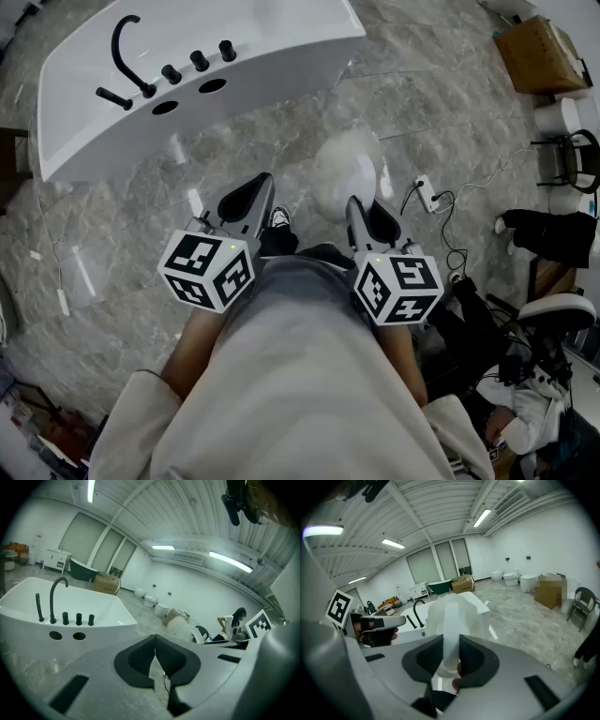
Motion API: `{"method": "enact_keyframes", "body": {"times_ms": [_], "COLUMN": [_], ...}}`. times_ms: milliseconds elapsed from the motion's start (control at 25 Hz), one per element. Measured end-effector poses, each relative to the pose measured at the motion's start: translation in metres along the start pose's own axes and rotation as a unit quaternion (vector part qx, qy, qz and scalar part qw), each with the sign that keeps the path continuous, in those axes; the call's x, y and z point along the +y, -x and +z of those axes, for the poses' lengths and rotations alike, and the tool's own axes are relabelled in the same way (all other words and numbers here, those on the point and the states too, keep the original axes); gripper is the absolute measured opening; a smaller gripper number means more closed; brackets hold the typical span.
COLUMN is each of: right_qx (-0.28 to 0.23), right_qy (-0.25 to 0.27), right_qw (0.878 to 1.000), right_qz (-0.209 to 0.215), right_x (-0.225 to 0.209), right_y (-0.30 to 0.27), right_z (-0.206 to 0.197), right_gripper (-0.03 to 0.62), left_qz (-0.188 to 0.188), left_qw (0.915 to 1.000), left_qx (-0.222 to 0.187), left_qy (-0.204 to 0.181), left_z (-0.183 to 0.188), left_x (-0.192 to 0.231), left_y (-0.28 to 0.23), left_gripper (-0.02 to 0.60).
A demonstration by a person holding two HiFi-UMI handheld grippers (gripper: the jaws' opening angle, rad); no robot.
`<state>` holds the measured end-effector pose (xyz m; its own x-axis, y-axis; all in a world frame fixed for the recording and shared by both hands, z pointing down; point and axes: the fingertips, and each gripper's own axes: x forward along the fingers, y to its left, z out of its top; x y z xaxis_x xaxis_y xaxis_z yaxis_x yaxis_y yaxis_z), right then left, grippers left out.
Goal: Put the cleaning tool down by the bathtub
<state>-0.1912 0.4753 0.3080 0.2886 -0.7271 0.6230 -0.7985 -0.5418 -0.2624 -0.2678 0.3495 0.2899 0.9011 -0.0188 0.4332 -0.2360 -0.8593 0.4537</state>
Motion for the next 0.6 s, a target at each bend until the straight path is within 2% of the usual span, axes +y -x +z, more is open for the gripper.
{"method": "enact_keyframes", "body": {"times_ms": [280,600], "right_qx": [-0.004,-0.008], "right_qy": [-0.001,-0.017], "right_qw": [1.000,1.000], "right_qz": [-0.003,-0.004], "right_x": [0.003,0.002], "right_y": [-0.002,-0.010], "right_z": [0.001,0.013], "right_gripper": [0.079,0.078], "left_qz": [-0.008,0.005], "left_qw": [1.0000,0.9999], "left_qx": [0.001,-0.003], "left_qy": [-0.004,0.011], "left_z": [0.001,0.002], "left_x": [0.006,0.025], "left_y": [0.003,0.012], "left_gripper": [0.009,0.009]}}
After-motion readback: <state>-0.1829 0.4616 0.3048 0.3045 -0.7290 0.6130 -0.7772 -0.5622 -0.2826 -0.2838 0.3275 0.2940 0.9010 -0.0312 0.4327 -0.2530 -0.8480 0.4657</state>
